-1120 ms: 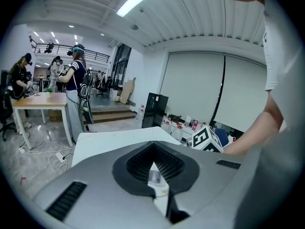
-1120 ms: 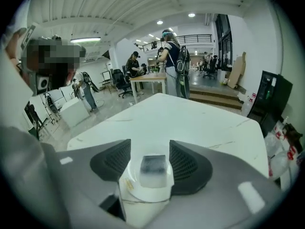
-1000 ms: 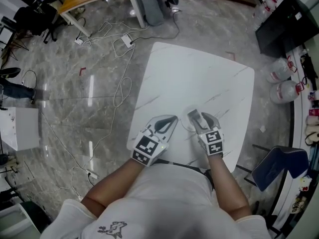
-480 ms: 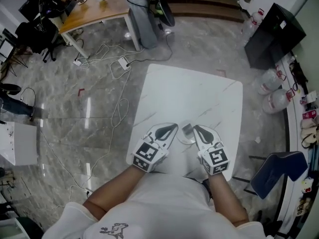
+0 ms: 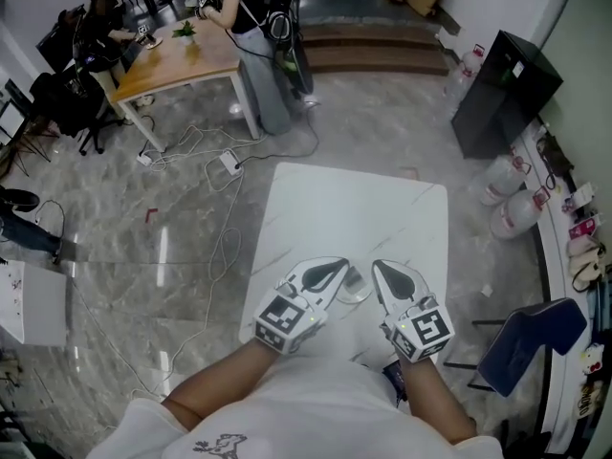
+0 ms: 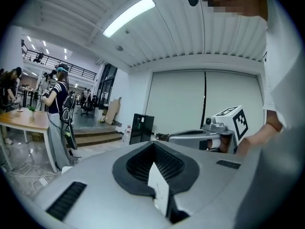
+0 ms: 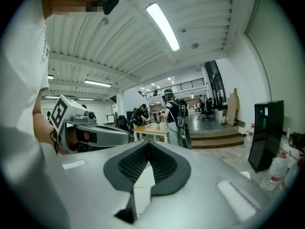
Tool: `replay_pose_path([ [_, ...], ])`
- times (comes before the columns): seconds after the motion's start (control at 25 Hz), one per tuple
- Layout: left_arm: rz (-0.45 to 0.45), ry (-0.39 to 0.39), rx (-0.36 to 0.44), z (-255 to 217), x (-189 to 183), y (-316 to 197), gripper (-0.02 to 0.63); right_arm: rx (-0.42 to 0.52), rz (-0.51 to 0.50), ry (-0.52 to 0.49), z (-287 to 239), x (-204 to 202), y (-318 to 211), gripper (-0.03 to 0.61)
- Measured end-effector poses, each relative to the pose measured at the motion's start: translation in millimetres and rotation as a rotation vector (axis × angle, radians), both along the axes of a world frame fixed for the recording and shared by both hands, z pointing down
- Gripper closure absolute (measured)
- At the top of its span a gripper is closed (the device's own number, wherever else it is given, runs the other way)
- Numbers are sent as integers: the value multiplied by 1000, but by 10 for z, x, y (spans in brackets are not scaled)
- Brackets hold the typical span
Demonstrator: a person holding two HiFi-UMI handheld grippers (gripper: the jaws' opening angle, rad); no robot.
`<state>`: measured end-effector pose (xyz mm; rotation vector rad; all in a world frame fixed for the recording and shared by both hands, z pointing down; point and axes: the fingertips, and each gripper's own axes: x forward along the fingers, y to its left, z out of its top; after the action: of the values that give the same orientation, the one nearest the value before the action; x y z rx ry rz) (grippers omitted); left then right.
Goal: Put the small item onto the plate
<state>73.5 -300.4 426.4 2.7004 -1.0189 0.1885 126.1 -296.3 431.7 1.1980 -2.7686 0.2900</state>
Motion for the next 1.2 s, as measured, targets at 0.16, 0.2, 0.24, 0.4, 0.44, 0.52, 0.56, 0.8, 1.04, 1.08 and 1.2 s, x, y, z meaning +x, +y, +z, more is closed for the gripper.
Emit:
replay_pose_path([
  [0.16,16,17,20,-284,94,15,617,56,17,-36,-398,69,57,575],
  [0.2,19,20,28,-352,118,19,617,65,21,-43,-478,92,70,575],
  [0.24,21,25,37,-422,140,21,617,71,26,-50,-549,114,79,575],
  [0.4,32,45,69,-684,181,18,617,110,40,-53,-823,126,90,575],
  [0.44,35,49,75,-733,193,10,617,118,44,-53,-873,129,88,575],
  [0.52,40,54,91,-805,225,-1,617,128,50,-59,-948,143,84,575],
  [0.56,41,56,98,-832,238,-1,617,133,51,-63,-980,148,86,575],
  [0.8,40,72,120,-993,272,5,617,166,52,-68,-1197,152,113,577],
  [1.04,35,86,137,-1045,240,6,617,178,55,-71,-1266,132,127,577],
  [1.08,33,91,140,-1048,237,-1,617,178,55,-69,-1263,132,121,577],
  [1.2,25,98,145,-1061,218,-7,617,170,53,-63,-1242,122,106,577],
])
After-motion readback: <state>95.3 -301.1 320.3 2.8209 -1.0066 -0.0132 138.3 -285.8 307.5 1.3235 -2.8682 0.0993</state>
